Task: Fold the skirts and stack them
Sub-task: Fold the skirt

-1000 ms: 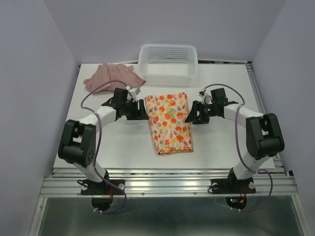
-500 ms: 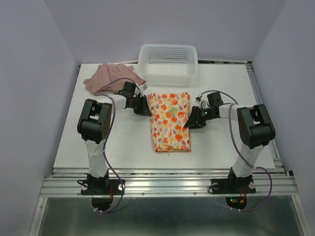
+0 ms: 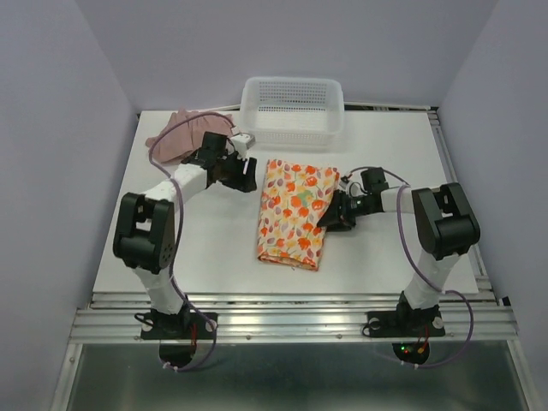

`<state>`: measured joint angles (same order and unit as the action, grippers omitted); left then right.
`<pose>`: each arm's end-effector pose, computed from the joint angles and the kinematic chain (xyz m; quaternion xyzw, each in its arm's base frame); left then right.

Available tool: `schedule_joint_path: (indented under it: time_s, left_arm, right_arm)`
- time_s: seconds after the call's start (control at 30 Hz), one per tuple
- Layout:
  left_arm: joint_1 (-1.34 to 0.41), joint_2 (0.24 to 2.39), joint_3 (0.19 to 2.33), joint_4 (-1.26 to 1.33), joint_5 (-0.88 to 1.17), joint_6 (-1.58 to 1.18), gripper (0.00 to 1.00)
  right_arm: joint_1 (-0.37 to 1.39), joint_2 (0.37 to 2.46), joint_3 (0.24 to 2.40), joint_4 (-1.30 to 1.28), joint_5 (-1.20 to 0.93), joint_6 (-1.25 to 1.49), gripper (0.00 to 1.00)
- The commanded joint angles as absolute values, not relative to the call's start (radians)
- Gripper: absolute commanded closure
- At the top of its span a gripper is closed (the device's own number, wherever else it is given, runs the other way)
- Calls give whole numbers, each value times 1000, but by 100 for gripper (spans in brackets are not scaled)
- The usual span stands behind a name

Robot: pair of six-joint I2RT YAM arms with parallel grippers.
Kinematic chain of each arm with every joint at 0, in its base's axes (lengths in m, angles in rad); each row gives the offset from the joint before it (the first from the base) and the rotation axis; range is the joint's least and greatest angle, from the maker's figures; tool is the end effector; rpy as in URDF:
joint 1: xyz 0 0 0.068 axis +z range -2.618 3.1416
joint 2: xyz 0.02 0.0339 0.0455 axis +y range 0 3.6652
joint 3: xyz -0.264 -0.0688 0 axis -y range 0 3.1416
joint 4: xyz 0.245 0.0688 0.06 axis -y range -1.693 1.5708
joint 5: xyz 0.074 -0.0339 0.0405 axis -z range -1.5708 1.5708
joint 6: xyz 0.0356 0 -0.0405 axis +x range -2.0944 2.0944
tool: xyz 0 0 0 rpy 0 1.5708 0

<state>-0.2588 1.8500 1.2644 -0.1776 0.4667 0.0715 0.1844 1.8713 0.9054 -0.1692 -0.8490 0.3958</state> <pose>0.3889 -0.1195 0.2087 0.2367 0.8675 -0.2475 0.3607 0.3175 0.0864 0.1099 0.0053 0.8941 0.4417 0.0737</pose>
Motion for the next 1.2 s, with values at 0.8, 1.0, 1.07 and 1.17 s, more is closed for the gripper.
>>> schedule_joint_path:
  time_s: [0.8, 1.0, 1.07, 1.17]
  left_arm:
    - [-1127, 1193, 480, 109, 2, 1006, 23]
    - [-1138, 1356, 525, 186, -84, 971, 31]
    - [-1141, 1402, 526, 215, -110, 973, 35]
    - [-1143, 1454, 515, 253, -143, 1002, 49]
  right_arm:
    - [324, 1593, 976, -263, -891, 224, 41]
    - [351, 1762, 973, -176, -948, 275, 51]
    - [351, 1825, 974, -173, -933, 264, 53]
    - [351, 1896, 980, -192, -890, 246, 55]
